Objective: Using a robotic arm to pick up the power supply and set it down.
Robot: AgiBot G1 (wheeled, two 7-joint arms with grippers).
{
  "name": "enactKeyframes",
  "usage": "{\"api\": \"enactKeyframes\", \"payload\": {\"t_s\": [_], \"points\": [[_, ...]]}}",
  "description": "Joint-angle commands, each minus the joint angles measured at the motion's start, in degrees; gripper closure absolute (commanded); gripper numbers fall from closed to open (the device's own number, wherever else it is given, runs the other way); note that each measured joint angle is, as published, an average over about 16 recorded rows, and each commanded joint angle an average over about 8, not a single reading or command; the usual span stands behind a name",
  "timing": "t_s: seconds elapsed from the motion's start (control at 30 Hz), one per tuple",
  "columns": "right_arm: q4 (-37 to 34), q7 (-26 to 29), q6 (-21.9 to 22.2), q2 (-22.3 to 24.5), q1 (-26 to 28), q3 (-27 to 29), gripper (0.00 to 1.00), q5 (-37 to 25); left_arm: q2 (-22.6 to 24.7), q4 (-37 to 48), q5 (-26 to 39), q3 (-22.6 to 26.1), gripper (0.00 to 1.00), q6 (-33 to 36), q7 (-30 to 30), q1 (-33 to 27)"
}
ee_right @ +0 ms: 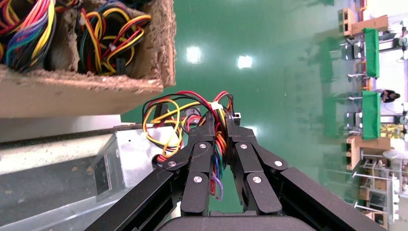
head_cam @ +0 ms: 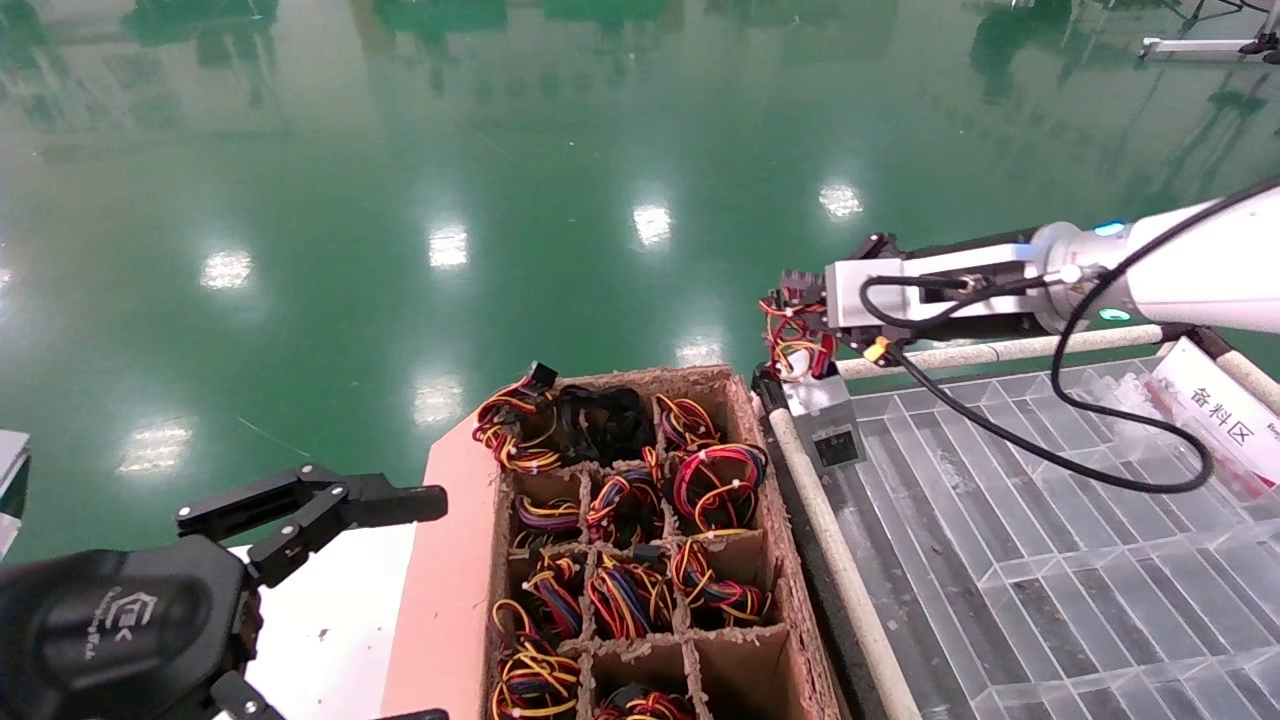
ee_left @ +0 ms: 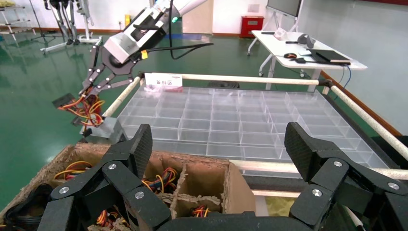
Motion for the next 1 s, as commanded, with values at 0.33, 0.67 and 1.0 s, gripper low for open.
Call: {"api": "enactKeyframes", "payload": {"t_s": [0.33, 0.67, 1.0], "points": [[-0.82, -1.0, 1.45, 2.07, -1.97, 1.33, 1.0, 1.91, 0.0, 0.0, 0.0, 0.0, 0.0, 0.0, 0.0, 0.0], [-0.51, -2.26, 4.6, 2.65, -4.33, 2.8, 1.0, 4.02, 0.0, 0.0, 0.0, 0.0, 0.0, 0.0, 0.0, 0.0], [-0.44, -4.47, 6.48, 3.01, -7.05, 4.3, 0.91, 6.18, 0.0, 0.0, 0.0, 0.0, 0.0, 0.0, 0.0, 0.0]]}}
